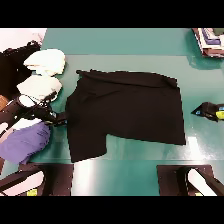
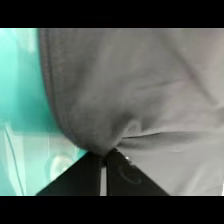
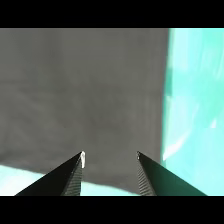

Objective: Fold the shirts.

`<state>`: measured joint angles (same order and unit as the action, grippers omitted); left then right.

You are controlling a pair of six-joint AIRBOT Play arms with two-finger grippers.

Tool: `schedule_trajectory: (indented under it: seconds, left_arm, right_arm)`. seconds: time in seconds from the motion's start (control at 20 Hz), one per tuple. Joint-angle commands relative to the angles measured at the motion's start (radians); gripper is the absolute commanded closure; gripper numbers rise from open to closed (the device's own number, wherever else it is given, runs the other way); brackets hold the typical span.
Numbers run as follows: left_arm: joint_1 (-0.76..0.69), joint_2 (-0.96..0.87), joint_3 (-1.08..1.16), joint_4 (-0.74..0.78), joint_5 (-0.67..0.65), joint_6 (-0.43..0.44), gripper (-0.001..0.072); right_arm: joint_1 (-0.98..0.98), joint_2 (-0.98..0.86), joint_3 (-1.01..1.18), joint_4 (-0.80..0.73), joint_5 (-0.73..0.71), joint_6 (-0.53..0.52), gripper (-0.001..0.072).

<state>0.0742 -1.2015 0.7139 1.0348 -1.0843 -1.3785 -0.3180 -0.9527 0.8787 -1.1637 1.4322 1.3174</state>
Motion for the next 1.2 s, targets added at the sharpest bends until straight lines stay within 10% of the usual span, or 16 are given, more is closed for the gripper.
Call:
schedule_trajectory:
  seconds: [0.0,0.1,0.6,0.85,1.0,1.15]
  left_arm:
    - [-0.01,0.002,0.069,-0.018,-0.047,0.004,0.0682]
    - [-0.01,0.002,0.101,-0.022,-0.077,0.028,0.0682]
    - [-0.01,0.002,0.105,-0.025,-0.069,0.036,0.0681]
    - [-0.01,0.002,0.105,-0.026,-0.068,0.036,0.0682]
    - [-0.01,0.002,0.105,-0.026,-0.069,0.036,0.0683]
    - [-0.01,0.021,0.107,-0.025,-0.066,0.035,0.0684]
  right_arm:
    - [-0.068,0.006,-0.118,-0.019,0.043,0.0,0.0323]
    - [-0.161,0.003,-0.206,-0.017,0.03,-0.003,0.0185]
    - [-0.24,-0.128,-0.38,0.069,-0.025,-0.04,0.0288]
    - [-0.24,-0.085,-0.38,0.035,-0.042,-0.041,0.0433]
    - [-0.228,-0.115,-0.38,0.047,-0.023,-0.071,0.0682]
    - [-0.132,-0.134,-0.379,0.047,-0.015,-0.104,0.07]
